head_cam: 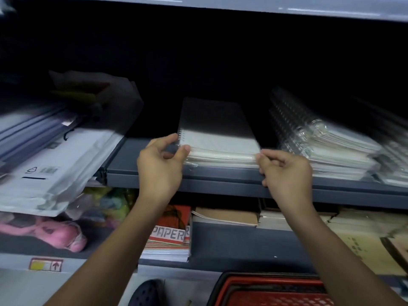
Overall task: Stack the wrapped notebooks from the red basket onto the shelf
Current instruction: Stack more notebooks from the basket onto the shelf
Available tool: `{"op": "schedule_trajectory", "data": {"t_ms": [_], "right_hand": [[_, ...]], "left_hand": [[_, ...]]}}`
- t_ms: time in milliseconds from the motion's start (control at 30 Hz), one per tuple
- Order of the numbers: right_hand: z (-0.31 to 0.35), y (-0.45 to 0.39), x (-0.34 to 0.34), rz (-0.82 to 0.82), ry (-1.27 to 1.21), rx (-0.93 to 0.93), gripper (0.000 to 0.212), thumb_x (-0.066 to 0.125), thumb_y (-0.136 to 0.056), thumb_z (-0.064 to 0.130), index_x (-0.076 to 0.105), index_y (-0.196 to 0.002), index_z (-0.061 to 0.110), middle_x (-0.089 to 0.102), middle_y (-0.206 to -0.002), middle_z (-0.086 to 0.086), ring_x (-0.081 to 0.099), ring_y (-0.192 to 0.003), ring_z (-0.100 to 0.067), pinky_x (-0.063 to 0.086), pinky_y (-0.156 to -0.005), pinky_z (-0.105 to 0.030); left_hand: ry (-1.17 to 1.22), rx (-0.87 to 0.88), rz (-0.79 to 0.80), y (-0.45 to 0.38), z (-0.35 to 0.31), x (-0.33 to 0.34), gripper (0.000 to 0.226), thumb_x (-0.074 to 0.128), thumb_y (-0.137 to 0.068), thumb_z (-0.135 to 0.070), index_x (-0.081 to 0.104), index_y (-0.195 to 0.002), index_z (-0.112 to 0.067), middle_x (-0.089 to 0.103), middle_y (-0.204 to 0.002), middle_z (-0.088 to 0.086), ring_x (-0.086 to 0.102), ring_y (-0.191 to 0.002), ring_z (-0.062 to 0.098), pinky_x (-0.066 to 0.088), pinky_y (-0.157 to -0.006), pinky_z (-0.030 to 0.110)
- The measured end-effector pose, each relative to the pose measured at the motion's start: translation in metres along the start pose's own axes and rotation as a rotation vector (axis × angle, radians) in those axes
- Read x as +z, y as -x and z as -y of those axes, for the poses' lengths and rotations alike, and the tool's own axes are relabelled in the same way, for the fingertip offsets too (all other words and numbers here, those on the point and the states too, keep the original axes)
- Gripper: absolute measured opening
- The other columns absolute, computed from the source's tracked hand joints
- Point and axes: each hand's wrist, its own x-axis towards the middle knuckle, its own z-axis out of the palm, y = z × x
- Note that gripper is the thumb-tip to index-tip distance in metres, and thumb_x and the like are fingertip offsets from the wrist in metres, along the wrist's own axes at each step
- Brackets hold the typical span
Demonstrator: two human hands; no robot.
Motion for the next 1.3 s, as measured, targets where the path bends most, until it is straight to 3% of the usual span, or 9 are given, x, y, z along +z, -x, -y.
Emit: {"op": "schedule_trajectory", "data": {"t_ms": [200, 300, 433, 600, 867, 933, 1067, 1167, 1300], "right_hand": [[0.001, 0.022, -0.021, 0.050, -0.019, -0.022, 0.022, 0.070, -0.092, 0.031, 0.070, -0.112, 0.024, 0.065, -0.060, 0.000, 0.062, -0.052, -0.007, 0.052, -0.059, -0.025], [-0.003, 0.048, -0.046, 0.119, 0.022, -0.038, 0.017, 0.069, -0.093, 0.029, 0.070, -0.110, 0.026, 0.065, -0.067, -0.014, 0.060, -0.051, -0.009, 0.047, -0.051, -0.017], [-0.029, 0.084, -0.079, 0.188, 0.144, -0.021, 0.019, 0.071, -0.090, 0.033, 0.072, -0.108, 0.027, 0.065, -0.073, -0.002, 0.067, -0.060, -0.018, 0.053, -0.059, -0.035], [-0.089, 0.139, -0.122, 0.309, 0.308, 0.065, 0.021, 0.070, -0.090, 0.035, 0.074, -0.105, 0.020, 0.061, -0.068, 0.011, 0.063, -0.065, -0.010, 0.047, -0.063, -0.031], [-0.219, 0.213, -0.180, 0.576, 0.703, 0.511, 0.034, 0.064, -0.092, 0.042, 0.065, -0.071, 0.016, 0.075, -0.088, -0.011, 0.071, -0.093, -0.026, 0.043, -0.068, -0.028], [-0.238, 0.224, -0.185, 0.665, 0.744, 0.634, 0.038, 0.061, -0.091, 0.053, 0.073, -0.087, 0.018, 0.076, -0.102, -0.010, 0.070, -0.104, -0.026, 0.046, -0.075, -0.025], [-0.252, 0.241, -0.174, 0.730, 0.631, 0.785, 0.041, 0.058, -0.091, 0.059, 0.072, -0.093, 0.021, 0.075, -0.087, -0.004, 0.071, -0.105, -0.030, 0.046, -0.063, -0.022], [-0.253, 0.249, -0.164, 0.732, 0.599, 0.841, 0.046, 0.059, -0.091, 0.055, 0.074, -0.114, 0.017, 0.074, -0.116, -0.008, 0.065, -0.118, -0.022, 0.045, -0.085, -0.021], [-0.256, 0.251, -0.161, 0.722, 0.587, 0.886, 0.043, 0.062, -0.088, 0.044, 0.073, -0.116, 0.014, 0.073, -0.120, -0.008, 0.064, -0.119, -0.021, 0.048, -0.097, -0.026]], "left_hand": [[-0.016, 0.011, -0.008, 0.026, -0.006, -0.018, 0.046, 0.076, -0.085, -0.041, 0.064, -0.128, -0.029, 0.072, -0.097, 0.007, 0.071, -0.082, 0.015, 0.048, -0.065, 0.012], [0.011, 0.024, 0.006, 0.054, -0.010, -0.020, 0.036, 0.076, -0.085, -0.037, 0.068, -0.119, -0.031, 0.069, -0.079, 0.016, 0.065, -0.064, 0.018, 0.052, -0.060, 0.027], [0.010, 0.001, 0.062, 0.097, -0.003, -0.004, 0.031, 0.079, -0.084, -0.028, 0.072, -0.114, -0.024, 0.065, -0.070, 0.002, 0.055, -0.053, 0.001, 0.046, -0.055, 0.014], [-0.033, -0.075, 0.242, 0.163, 0.029, 0.032, 0.028, 0.079, -0.084, -0.024, 0.072, -0.111, -0.021, 0.073, -0.092, -0.003, 0.064, -0.067, 0.003, 0.051, -0.066, 0.016], [-0.360, -0.409, 0.602, 0.277, 0.129, 0.076, 0.026, 0.072, -0.088, -0.017, 0.073, -0.110, -0.004, 0.075, -0.110, 0.009, 0.069, -0.108, 0.023, 0.049, -0.103, 0.031], [-0.539, -0.473, 0.731, 0.293, 0.139, 0.077, 0.029, 0.065, -0.092, -0.019, 0.070, -0.118, -0.006, 0.072, -0.119, 0.009, 0.066, -0.114, 0.024, 0.045, -0.095, 0.021], [-0.783, -0.556, 0.929, 0.306, 0.148, 0.073, 0.028, 0.055, -0.091, -0.015, 0.069, -0.115, -0.008, 0.072, -0.118, 0.013, 0.066, -0.112, 0.026, 0.046, -0.085, 0.022], [-0.854, -0.645, 0.983, 0.311, 0.151, 0.071, 0.038, 0.054, -0.089, -0.018, 0.066, -0.123, -0.008, 0.068, -0.126, 0.014, 0.063, -0.119, 0.028, 0.046, -0.097, 0.026], [-0.904, -0.738, 0.969, 0.312, 0.151, 0.073, 0.044, 0.052, -0.089, -0.022, 0.062, -0.128, -0.007, 0.064, -0.131, 0.016, 0.060, -0.123, 0.032, 0.048, -0.102, 0.031]]}}
